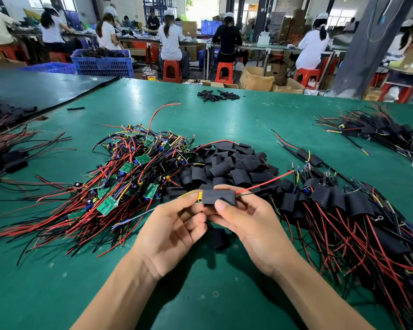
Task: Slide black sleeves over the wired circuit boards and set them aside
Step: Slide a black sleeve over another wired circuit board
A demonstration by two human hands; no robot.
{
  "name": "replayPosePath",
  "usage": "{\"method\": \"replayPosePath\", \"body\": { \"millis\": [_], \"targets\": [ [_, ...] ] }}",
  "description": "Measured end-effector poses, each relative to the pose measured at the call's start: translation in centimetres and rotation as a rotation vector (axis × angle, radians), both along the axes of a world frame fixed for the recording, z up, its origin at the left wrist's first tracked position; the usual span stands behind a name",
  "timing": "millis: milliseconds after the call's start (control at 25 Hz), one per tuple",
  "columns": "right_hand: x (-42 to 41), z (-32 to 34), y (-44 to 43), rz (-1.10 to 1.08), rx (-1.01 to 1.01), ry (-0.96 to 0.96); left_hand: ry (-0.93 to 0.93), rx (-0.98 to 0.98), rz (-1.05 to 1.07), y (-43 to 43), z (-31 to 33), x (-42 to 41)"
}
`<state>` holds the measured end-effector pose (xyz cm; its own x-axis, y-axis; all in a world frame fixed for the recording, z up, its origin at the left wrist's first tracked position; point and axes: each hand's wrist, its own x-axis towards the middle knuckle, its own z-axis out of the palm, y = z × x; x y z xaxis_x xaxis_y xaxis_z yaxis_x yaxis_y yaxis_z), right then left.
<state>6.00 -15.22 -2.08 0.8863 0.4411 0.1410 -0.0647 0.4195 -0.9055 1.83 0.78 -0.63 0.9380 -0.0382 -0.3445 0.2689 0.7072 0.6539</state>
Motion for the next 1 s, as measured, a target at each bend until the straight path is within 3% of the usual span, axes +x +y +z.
{"method": "replayPosePath", "body": {
  "millis": [200,440,760,1000],
  "targets": [
    [0.3,-0.1,-0.6,-0.05,-0.214,-0.109,0.014,0.195,-0.09,0.5,0.1,-0.1],
    [0.2,0.4,-1.0,-0.023,-0.352,-0.233,0.012,0.143,-0.011,0.0,0.1,-0.2],
    [-0.4,-0.1,0.0,-0.027,-0.342,-0.173,-0.047,0.159,-0.064,-0.5,0.2,-0.4],
    [-0.3,-0.5,0.8,-0.028,-0.287,-0.015,-0.16,0.212,-0.076,-0.6,0.0,-0.6]
  ]
}}
